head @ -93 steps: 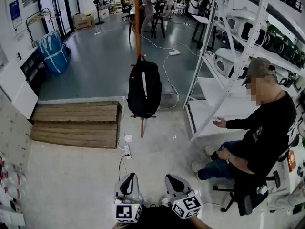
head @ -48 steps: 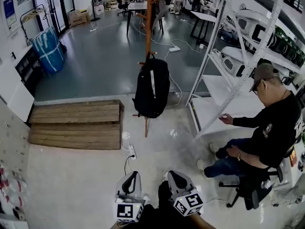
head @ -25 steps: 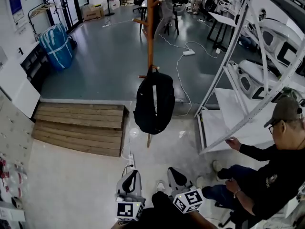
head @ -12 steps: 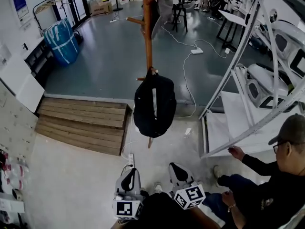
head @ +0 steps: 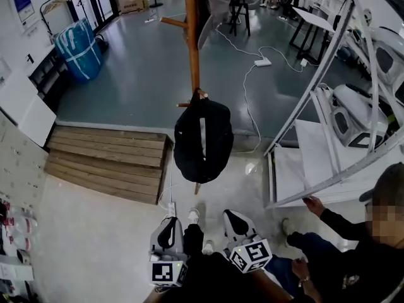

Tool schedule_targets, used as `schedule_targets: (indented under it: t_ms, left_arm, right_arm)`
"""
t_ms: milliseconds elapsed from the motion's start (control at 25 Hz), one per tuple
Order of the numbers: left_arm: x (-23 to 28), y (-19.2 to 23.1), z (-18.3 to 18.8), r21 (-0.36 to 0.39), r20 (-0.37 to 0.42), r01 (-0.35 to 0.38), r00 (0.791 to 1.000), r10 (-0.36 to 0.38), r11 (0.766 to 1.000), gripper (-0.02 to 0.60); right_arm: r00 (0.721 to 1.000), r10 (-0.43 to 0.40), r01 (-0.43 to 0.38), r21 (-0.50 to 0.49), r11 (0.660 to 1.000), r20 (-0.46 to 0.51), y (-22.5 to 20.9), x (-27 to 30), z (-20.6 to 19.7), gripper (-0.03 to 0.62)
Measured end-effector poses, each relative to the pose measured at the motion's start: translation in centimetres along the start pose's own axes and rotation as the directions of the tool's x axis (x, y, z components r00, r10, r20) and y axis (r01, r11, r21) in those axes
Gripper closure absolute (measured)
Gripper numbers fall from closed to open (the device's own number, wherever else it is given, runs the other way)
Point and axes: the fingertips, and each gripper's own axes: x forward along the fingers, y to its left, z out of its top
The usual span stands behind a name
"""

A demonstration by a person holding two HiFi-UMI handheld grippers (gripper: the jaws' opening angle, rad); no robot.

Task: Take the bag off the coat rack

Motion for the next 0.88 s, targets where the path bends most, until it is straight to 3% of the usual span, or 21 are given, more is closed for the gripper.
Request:
schedule_targets:
  t_ms: [200,600,880]
  left_arm:
    - [3.3,1.5,-0.2,-0.012,0.006,-0.004,1.000,0.004,1.000,0.561]
    - [10.9,5.3,0.3,0.000,-0.056,-0.012,0.998,0.012,1.000,0.561]
    - [17.0,7.2,0.8,-0.001,-0.037,0.050,0.998,-0.050,0.999,0.561]
  right_arm:
    - [1.000,-0.014,0.014,0.006,1.000,-0.006,-1.8,2.5,0.5,0.582]
    - [0.999,-0.037,0.037,0.002,0.999,-0.008,-5.1,9.3,2.6,0.582]
    - [0.997,-0.080,0.080,0.007,0.997,-0.020,-7.6,13.9,4.0,0.582]
